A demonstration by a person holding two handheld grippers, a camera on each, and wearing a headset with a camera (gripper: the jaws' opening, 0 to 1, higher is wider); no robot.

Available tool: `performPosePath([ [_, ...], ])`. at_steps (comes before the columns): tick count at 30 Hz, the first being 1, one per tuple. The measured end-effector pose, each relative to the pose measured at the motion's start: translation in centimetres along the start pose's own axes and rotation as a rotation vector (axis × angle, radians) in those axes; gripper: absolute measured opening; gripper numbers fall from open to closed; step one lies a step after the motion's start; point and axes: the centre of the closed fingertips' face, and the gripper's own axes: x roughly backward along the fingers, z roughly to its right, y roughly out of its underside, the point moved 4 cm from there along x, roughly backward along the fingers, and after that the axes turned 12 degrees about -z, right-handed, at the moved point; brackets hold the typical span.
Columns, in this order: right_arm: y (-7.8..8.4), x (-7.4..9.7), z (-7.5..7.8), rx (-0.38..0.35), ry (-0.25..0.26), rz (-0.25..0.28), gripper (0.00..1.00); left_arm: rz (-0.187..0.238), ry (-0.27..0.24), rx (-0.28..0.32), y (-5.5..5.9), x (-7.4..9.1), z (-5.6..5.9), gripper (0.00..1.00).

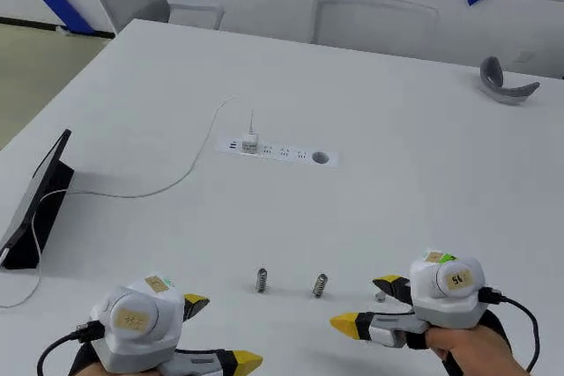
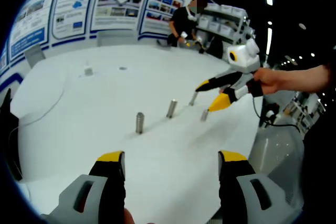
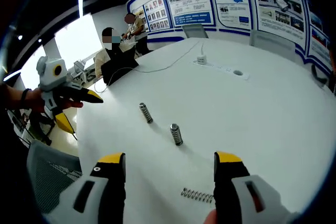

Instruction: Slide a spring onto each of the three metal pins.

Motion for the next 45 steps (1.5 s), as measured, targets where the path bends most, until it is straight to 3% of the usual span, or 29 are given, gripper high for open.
performPosePath([
  [20,4.3,3.7,0.7,-0.145,0.039,0.046,0.78,-0.022,0.010,-0.033,-0.4,-1.6,0.4,0.83],
  [31,6.0,5.2,1.5,-0.165,0.076,0.067,0.82,-0.025,0.024,-0.038,-1.2,-2.3,0.8,0.83],
  [45,7.7,7.2,2.3,-0.178,0.090,0.073,0.84,-0.038,0.064,-0.065,-2.4,-4.2,2.8,0.82],
])
